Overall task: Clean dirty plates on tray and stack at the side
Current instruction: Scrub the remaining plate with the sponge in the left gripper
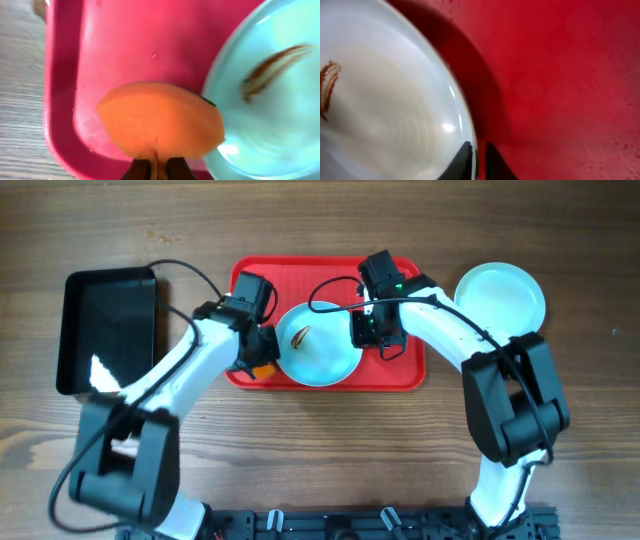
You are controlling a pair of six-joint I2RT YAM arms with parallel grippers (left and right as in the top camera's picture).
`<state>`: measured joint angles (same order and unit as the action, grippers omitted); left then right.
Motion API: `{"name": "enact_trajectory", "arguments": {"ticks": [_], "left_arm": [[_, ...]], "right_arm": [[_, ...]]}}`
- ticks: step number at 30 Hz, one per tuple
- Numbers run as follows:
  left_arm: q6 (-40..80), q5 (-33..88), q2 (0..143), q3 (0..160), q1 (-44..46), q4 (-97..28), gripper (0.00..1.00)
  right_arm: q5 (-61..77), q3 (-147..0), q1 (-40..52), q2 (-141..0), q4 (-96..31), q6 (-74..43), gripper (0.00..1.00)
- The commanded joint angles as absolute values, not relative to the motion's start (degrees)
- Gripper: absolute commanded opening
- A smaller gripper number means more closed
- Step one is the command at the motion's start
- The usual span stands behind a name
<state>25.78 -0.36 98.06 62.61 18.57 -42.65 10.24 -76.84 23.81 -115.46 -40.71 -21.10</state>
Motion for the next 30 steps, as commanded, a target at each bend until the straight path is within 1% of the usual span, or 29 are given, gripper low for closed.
{"name": "enact_trajectory", "arguments": {"ticks": [1,8,10,19,30], "left_arm": [[25.91,3.88,94.06,64.14,18.52,-41.5,0.04],[26.39,7.53,96.23,63.9,19.31,-37.52,0.04],[27.33,7.49,97.3,63.57,20.32,-35.2,0.04],[27.4,8.29,104.47,63.53,25.08,-25.5,0.04],[27.38,8.51,109.56,63.55,25.45,-20.27,0.04]], "right_arm": [[9.52,-76.38,23.83,-118.74,-40.45,-22.24,0.04],[12.14,-76.38,23.83,-119.39,-39.7,-22.13,0.04],[14.33,-76.38,23.83,-119.39,-39.51,-20.93,0.04],[14.41,-76.38,23.83,-119.39,-39.44,-19.03,0.04],[14.44,-76.38,23.83,-119.39,-38.87,-18.44,0.04]]}}
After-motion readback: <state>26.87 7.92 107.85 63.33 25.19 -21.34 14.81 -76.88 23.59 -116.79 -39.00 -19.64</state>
